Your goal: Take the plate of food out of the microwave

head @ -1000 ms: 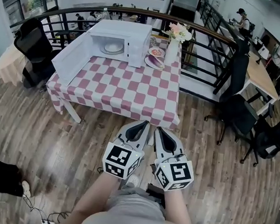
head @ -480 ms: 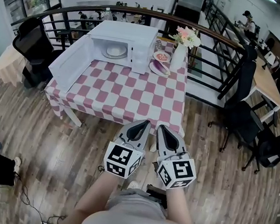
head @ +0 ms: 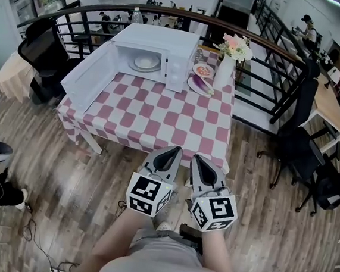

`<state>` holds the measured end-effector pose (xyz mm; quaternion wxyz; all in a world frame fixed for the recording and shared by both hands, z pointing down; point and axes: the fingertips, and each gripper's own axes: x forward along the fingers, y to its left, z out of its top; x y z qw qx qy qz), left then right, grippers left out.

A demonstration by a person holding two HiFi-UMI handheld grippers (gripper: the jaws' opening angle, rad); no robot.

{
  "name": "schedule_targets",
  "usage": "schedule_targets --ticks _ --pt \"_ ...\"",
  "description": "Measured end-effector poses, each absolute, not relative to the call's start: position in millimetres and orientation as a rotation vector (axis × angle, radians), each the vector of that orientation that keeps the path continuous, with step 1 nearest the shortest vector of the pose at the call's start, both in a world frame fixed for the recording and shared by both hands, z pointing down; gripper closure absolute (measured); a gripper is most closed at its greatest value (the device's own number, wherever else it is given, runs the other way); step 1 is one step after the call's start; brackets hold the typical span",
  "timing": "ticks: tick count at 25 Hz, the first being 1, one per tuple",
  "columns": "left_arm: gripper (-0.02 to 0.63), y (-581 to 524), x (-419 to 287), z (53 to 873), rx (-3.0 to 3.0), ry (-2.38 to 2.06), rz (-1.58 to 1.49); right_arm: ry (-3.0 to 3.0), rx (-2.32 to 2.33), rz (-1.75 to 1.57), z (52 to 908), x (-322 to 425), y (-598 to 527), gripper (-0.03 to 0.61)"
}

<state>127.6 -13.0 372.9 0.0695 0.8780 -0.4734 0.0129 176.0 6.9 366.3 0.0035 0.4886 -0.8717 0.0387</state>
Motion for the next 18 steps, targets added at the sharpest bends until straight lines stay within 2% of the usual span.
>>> schedule_targets --ticks 18 --pt "0.612 -108 45 377 2.583 -1.476 -0.023 -2.713 1.516 0.142 374 107 -81 0.554"
